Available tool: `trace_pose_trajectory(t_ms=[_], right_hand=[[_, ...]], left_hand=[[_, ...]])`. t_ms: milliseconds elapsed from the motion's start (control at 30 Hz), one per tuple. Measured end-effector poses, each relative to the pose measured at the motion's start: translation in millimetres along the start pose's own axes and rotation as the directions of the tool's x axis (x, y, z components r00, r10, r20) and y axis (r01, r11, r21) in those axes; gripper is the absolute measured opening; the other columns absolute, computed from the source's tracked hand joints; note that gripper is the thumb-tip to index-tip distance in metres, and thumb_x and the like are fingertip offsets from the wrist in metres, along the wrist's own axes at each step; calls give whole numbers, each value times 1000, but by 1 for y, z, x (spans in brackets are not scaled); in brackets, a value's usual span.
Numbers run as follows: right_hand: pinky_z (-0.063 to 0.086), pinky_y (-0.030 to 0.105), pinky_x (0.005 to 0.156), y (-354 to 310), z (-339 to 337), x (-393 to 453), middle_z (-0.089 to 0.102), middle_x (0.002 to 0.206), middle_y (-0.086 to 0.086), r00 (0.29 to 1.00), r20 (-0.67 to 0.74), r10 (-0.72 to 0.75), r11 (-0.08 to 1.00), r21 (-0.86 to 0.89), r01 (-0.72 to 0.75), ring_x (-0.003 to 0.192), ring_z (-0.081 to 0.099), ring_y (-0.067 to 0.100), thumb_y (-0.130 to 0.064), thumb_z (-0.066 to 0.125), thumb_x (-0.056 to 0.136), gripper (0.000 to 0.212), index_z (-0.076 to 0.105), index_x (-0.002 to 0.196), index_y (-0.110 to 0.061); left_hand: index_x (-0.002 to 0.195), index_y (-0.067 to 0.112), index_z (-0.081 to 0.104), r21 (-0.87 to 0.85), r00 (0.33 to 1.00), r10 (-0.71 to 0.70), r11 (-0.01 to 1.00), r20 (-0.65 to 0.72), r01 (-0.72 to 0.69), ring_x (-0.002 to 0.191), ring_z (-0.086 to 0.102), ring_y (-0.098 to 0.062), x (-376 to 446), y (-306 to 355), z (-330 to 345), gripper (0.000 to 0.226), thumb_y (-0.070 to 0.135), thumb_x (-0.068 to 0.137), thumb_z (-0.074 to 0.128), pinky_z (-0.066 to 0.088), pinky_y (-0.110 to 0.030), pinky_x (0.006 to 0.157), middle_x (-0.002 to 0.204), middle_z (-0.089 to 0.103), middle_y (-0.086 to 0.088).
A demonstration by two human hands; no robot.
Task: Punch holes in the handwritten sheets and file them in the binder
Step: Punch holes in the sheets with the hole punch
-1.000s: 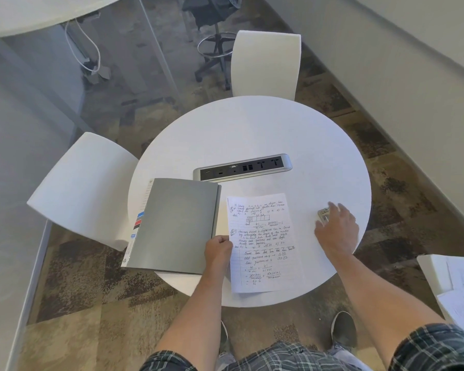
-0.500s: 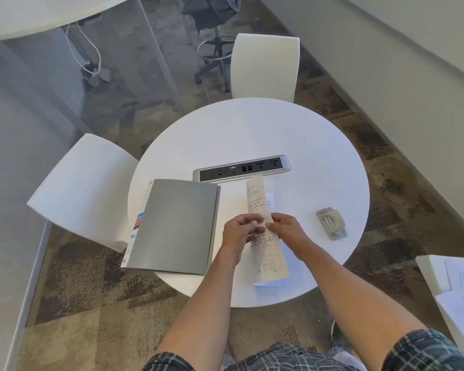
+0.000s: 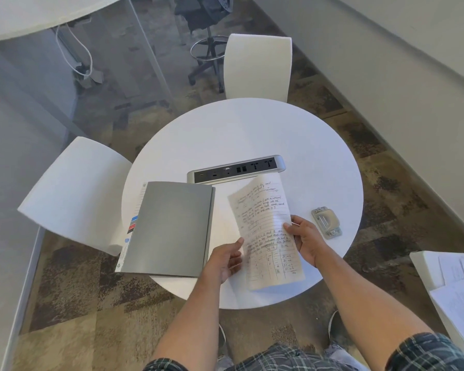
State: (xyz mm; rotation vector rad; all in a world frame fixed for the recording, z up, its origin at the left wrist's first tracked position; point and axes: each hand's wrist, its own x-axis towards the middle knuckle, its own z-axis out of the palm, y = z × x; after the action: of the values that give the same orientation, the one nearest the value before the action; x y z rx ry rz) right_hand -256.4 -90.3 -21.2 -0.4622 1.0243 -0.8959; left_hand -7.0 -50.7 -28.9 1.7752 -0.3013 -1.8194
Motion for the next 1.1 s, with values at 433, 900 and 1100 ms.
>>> trace_pose_trajectory(t_ms=[433,900,1100], right_hand=[[62,50,82,-12,10,2,73,109,27,990,139,-13,990,141,-7,87,74,36,-1,62,94,31,62,125,0],[49,49,102,-21,-49,7,53,141,14,625,-547,-557,469,-828,-308,125,55,36,-25,62,98,48,56,144,-16],[53,42,89,-30,-52,9,65,135,11,733,-511,-449,379,-852,-361,117,63,35,-15,48,100,47,56,146,-23]], left_hand=[[125,13,66,-188,938,-10,979,345,79,102,70,-33,-3,14,16,44,32,88,80,55,-55,94,118,70,-13],[97,13,69,352,927,318,906,-198,-235,78,61,-17,23,3,1,3,13,95,67,47,-25,62,95,71,-3],[94,15,69,302,918,327,919,-223,-253,79,64,-16,22,1,-1,8,9,96,65,51,-25,66,94,72,-2]])
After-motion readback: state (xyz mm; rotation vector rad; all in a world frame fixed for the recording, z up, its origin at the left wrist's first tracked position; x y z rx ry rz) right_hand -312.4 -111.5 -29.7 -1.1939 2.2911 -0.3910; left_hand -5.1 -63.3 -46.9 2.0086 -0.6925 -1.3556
